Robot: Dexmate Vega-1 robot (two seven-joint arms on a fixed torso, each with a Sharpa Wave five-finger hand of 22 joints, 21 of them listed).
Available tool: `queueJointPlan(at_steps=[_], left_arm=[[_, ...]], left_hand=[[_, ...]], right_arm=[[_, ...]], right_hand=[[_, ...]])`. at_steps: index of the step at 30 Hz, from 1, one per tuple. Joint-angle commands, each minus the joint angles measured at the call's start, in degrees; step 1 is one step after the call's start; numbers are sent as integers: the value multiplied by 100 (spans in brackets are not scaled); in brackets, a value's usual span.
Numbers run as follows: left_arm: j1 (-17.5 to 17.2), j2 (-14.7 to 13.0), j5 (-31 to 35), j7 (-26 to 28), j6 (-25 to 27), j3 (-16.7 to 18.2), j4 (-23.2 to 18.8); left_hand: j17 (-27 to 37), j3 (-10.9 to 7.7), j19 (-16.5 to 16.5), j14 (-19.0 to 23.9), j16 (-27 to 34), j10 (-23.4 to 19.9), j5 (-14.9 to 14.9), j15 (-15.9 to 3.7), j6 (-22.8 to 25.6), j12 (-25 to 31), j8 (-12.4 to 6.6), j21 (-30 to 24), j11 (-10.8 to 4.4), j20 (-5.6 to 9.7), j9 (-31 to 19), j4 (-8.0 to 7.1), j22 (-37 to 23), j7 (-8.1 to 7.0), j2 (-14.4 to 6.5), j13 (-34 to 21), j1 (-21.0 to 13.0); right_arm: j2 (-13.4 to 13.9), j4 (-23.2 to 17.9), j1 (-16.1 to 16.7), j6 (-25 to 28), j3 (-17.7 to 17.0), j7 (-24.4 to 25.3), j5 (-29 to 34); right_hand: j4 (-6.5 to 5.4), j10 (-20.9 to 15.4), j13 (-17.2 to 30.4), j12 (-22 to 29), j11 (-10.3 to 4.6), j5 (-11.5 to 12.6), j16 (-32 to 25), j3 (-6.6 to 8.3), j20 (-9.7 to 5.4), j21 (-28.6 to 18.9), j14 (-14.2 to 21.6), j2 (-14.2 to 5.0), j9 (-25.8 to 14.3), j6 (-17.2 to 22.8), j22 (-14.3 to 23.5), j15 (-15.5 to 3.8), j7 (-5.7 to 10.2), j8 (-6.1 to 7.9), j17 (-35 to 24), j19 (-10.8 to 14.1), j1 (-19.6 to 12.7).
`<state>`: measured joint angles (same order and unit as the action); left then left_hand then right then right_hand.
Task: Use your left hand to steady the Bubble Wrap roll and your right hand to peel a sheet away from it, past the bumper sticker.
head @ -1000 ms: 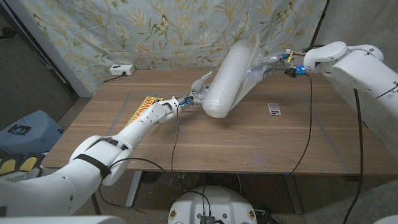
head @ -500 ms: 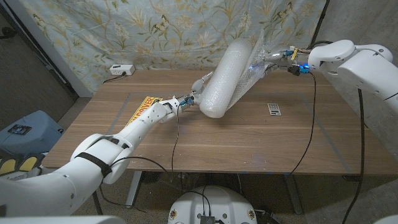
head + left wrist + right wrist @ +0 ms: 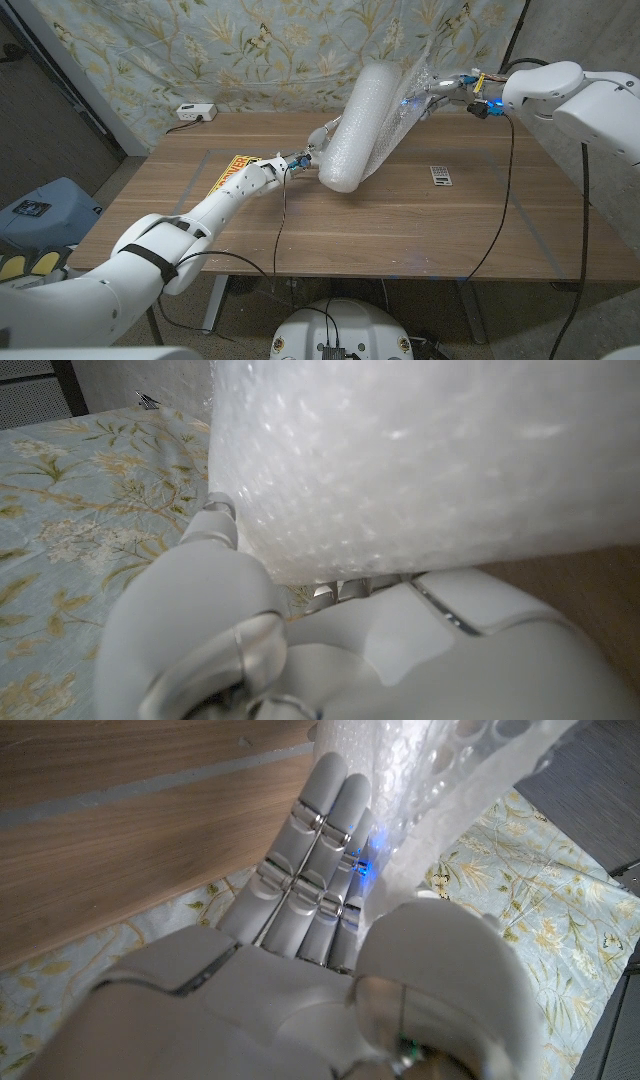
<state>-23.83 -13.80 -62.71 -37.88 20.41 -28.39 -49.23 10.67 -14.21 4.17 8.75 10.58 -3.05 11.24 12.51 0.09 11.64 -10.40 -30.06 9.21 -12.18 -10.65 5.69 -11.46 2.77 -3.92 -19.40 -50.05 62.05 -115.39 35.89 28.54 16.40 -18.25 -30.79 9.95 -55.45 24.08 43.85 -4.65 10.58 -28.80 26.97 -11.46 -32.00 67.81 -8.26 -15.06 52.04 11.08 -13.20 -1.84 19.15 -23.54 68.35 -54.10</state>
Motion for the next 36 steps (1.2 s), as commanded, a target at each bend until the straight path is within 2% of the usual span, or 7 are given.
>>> queueJointPlan(at_steps=[1, 6, 19, 27, 36], left_arm=[[35, -54, 34, 0, 51, -30, -25], [26, -47, 15, 0, 74, -24, -25], [-63, 7, -113, 59, 165, 42, 0], [-170, -32, -170, 169, 219, 91, -127], [-267, -136, -204, 264, 268, 145, -344]], left_hand=[[6, -21, -32, -31, 2, 26, -5, 13, -7, 43, -37, 35, -20, 3, -7, 39, -9, 7, -69, 5, -20], [5, -21, -37, -37, 5, 25, -5, 15, -9, 47, -39, 39, -17, 3, -7, 43, -9, 5, -76, 10, -17], [5, -18, -34, -39, 14, 28, -7, 17, 3, 55, -48, 45, -26, 4, -6, 45, -9, -10, -96, 24, 3], [5, -17, -31, -36, 20, 29, -8, 19, 0, 60, -48, 47, -28, 4, -6, 46, -9, -15, -107, 32, 16], [4, -13, -31, -43, 22, 57, -8, 17, -10, 54, -46, 52, -9, 3, -5, 49, -9, -26, -115, 41, 30]], right_arm=[[89, -99, 124, -140, -182, 1, 17], [116, -37, 49, -98, -182, -132, -13], [215, 72, -385, 156, 36, -522, 41], [218, 229, -568, 179, 112, -681, 38], [151, 420, -536, 150, 73, -613, -50]], right_hand=[[16, -61, 41, 39, -30, 37, 11, 63, -5, -52, 78, -10, -37, 62, 8, -9, 16, 33, -36, 55, -85], [16, -88, 55, 62, -37, 41, 24, 84, -7, -80, 112, -11, -66, 86, 11, -6, 21, 39, -70, 55, -129], [10, -145, 125, 134, -47, 50, 51, 117, -24, -164, 215, -2, -141, 118, 18, -13, 15, 48, -146, 88, -211], [23, -197, 183, 194, -64, 56, 60, 142, -42, -211, 277, 1, -186, 134, 22, -16, 8, 52, -195, 97, -281], [20, -164, 265, 235, -71, 61, 88, 174, -57, -253, 315, -13, -242, 145, 28, -12, -20, 57, -237, 82, -352]])
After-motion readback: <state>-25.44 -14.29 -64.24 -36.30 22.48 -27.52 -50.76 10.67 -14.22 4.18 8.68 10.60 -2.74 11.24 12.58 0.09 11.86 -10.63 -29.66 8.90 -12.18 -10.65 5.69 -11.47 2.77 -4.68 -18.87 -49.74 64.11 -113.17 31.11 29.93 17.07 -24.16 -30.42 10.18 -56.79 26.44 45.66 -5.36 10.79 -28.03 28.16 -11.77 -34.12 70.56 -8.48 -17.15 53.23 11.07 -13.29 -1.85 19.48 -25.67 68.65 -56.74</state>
